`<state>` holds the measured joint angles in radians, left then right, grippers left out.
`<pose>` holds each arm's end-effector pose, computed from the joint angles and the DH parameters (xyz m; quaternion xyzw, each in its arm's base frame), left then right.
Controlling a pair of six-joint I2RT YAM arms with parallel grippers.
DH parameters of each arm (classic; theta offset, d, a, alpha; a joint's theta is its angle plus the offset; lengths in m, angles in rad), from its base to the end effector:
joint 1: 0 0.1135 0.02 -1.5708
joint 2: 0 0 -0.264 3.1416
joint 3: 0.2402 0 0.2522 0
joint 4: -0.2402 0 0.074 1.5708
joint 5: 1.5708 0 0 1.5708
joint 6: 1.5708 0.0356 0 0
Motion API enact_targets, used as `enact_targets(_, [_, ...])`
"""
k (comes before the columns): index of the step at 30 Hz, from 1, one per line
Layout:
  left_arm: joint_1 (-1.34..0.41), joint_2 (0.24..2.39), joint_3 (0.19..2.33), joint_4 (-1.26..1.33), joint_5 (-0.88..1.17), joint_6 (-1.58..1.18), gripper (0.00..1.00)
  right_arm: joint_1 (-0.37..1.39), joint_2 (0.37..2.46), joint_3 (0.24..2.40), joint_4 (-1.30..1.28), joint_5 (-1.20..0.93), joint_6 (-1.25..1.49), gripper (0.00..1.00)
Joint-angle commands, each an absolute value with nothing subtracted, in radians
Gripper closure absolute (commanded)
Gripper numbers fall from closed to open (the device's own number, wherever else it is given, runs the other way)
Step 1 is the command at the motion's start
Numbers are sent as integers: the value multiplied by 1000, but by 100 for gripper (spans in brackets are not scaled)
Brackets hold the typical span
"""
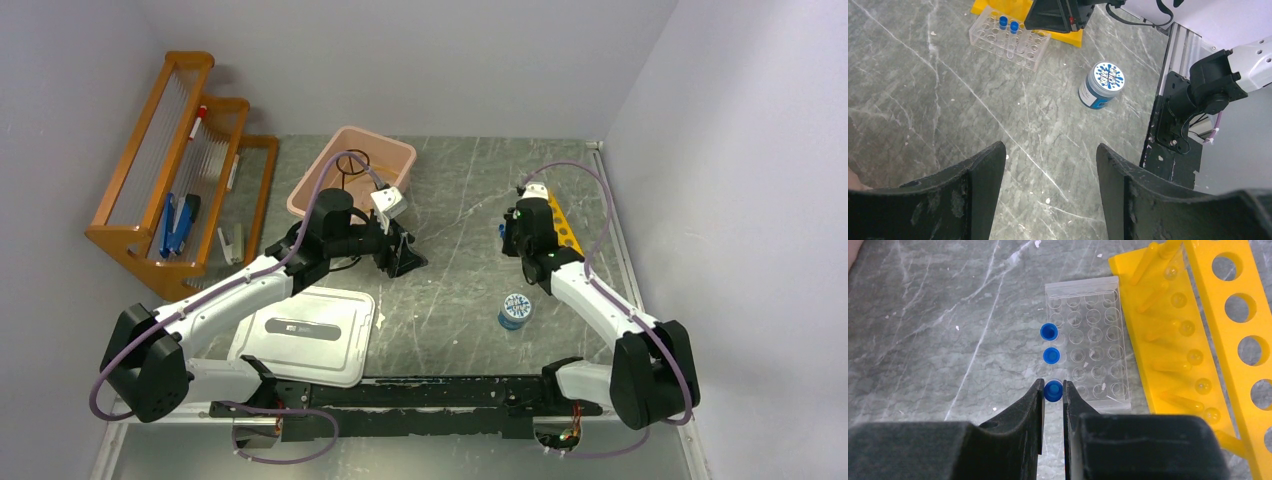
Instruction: Organize the chemistry lab equipment
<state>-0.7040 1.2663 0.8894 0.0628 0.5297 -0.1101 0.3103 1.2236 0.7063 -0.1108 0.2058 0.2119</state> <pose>0.2096 -0.2016 0.2986 0.3756 0.7016 -0.4191 0.4371 0.2506 0.0727 0.2288 0.0030 0.8875 0.0282 0.4600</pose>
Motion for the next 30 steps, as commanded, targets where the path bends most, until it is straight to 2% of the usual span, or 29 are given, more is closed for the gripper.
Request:
enact_targets(1, [-707,1276,903,103,566,-110,30,302,1235,704,-97,221,196,86])
enact_targets(7, [-707,1275,896,111,565,-114,30,302,1264,713,-112,230,200,84])
enact_targets(20, [-707,1273,901,104,564,-109,30,302,1279,756,-151,218,222,60])
enact_targets(30, [-707,1273,902,104,563,-110,30,302,1274,825,-282,206,272,50])
